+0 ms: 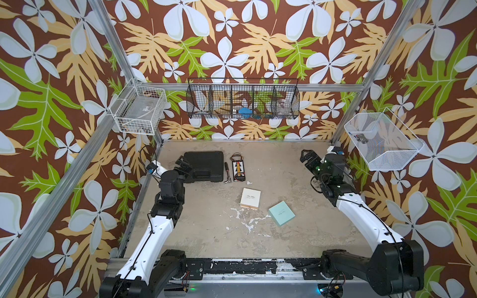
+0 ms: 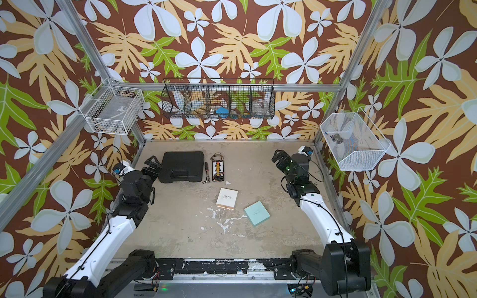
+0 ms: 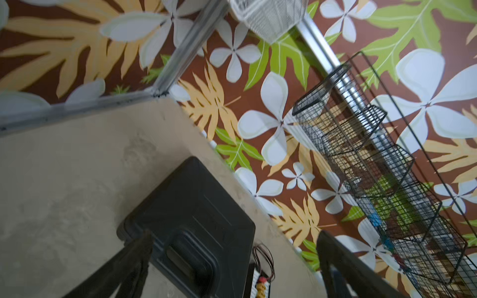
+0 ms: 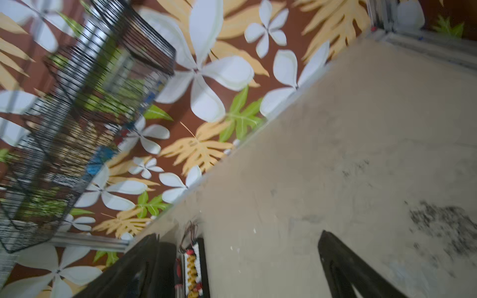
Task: Take out the earrings from the drawer-style jewelry box
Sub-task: Move the jewelry box to the center of the board.
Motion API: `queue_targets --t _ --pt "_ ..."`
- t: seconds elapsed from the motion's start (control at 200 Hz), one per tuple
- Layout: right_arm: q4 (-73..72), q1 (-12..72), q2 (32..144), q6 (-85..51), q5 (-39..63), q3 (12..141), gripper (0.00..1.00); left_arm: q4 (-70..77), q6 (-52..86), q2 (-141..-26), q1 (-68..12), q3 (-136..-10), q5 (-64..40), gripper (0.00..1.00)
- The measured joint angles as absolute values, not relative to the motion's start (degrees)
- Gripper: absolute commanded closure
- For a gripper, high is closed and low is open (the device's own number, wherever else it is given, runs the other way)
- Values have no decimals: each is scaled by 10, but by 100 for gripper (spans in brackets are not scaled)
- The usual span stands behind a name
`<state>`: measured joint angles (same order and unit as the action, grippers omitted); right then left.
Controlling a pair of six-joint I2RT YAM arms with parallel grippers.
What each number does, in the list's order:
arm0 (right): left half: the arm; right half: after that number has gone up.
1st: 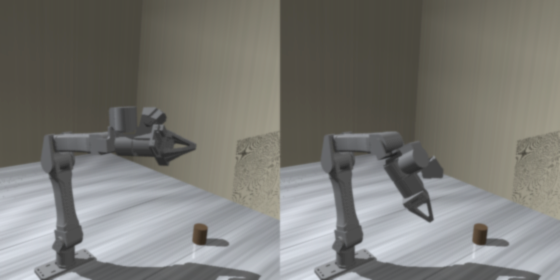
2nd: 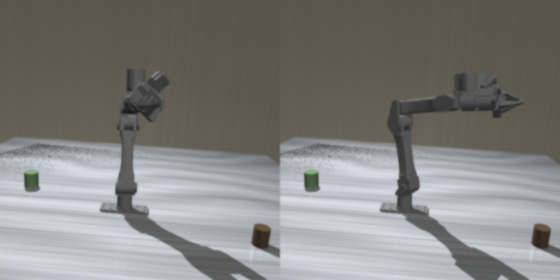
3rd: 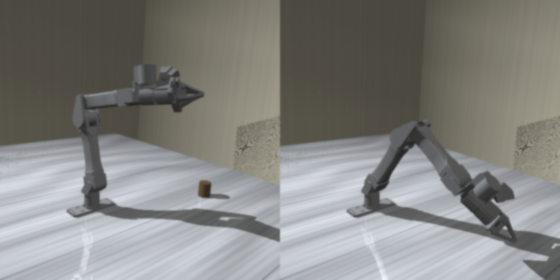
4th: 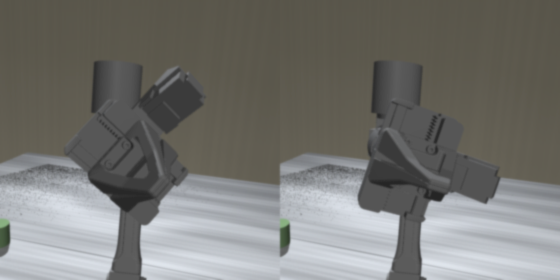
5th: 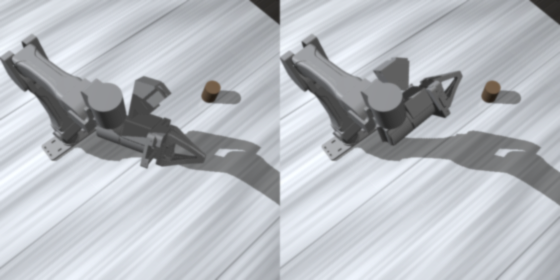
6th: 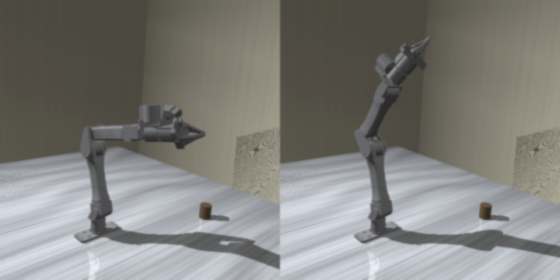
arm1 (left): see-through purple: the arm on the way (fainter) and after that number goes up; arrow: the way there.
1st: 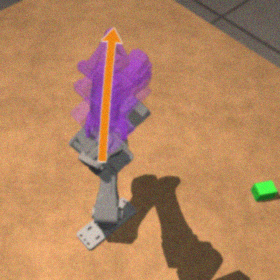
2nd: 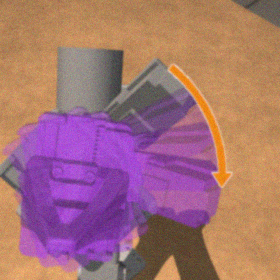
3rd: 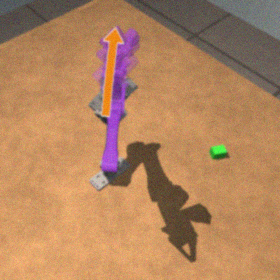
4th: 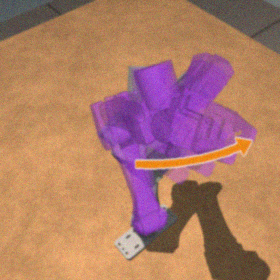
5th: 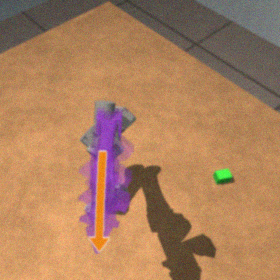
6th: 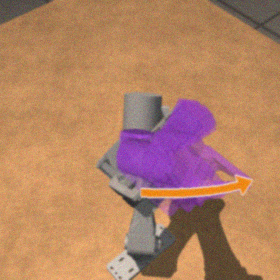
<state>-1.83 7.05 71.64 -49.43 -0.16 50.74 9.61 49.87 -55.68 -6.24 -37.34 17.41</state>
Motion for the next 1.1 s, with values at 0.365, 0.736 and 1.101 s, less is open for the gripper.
queue_targets --t 0.365,0.736,1.101 --pt "241 246 789 -510 16 558 11 -115 497 -536 -180 -372 18 0" --pt "363 356 982 -690 -13 746 28 -285 427 -493 -203 -361 -73 1" --pt "373 354 1052 -808 33 763 20 -301 344 -520 -315 -387 -16 2"
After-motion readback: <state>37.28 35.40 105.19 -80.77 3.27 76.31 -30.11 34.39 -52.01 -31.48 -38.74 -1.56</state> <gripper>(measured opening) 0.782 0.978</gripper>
